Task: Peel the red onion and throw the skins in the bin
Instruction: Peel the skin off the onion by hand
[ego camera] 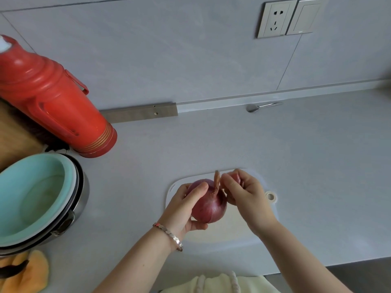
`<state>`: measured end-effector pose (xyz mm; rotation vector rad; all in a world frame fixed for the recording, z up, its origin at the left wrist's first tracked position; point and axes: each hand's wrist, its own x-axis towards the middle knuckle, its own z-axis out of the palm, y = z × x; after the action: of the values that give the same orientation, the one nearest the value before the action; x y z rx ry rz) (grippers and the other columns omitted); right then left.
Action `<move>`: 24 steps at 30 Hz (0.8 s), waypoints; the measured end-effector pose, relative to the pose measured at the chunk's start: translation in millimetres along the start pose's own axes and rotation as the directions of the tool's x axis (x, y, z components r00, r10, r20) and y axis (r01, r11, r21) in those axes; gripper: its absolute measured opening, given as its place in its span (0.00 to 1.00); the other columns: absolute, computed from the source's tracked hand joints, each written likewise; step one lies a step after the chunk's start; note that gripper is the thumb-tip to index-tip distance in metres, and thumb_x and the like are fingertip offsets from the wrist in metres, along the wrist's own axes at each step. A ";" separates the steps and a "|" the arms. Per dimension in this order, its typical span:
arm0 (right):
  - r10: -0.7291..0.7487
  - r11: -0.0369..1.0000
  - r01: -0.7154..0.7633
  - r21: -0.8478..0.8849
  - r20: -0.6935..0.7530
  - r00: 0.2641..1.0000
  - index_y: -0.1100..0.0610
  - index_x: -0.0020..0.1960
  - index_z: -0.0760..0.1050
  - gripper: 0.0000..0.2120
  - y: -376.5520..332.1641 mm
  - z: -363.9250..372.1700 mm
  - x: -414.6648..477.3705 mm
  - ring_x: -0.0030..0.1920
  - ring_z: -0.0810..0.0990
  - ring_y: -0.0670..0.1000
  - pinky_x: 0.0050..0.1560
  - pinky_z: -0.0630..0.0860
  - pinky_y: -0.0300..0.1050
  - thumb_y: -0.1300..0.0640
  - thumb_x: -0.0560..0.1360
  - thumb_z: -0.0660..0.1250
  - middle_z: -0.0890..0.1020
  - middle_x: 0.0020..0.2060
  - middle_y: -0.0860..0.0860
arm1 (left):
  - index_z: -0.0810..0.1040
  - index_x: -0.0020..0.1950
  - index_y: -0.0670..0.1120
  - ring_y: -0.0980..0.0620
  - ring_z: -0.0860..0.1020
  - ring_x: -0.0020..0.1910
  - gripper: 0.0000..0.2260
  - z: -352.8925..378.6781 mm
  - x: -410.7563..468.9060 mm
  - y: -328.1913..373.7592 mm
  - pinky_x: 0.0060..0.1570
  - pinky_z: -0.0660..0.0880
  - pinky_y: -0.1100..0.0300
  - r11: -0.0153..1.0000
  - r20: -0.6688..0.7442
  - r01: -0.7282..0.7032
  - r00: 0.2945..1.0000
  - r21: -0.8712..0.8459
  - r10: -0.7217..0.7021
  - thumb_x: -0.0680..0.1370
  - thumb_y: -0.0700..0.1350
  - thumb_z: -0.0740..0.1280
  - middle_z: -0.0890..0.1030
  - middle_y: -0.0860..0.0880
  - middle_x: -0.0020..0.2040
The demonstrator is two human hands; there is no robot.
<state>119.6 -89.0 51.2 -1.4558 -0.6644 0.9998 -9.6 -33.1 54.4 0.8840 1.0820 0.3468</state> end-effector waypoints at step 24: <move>-0.290 0.824 0.199 -0.530 -0.093 0.952 0.52 0.41 0.82 0.03 -8.8 14.1 -24.5 0.28 0.70 0.41 0.30 0.65 0.28 0.56 0.67 0.73 0.69 0.21 0.42 | 0.69 0.64 0.42 0.38 0.81 0.53 0.19 2.8 -5.3 5.8 0.37 0.79 0.49 0.881 -0.145 -0.105 0.989 -0.462 0.042 0.75 0.44 0.67 0.74 0.35 0.63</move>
<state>97.1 -101.8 65.5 -1.8394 -1.0193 0.4977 -8.7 -34.1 62.6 0.4716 1.0237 0.7074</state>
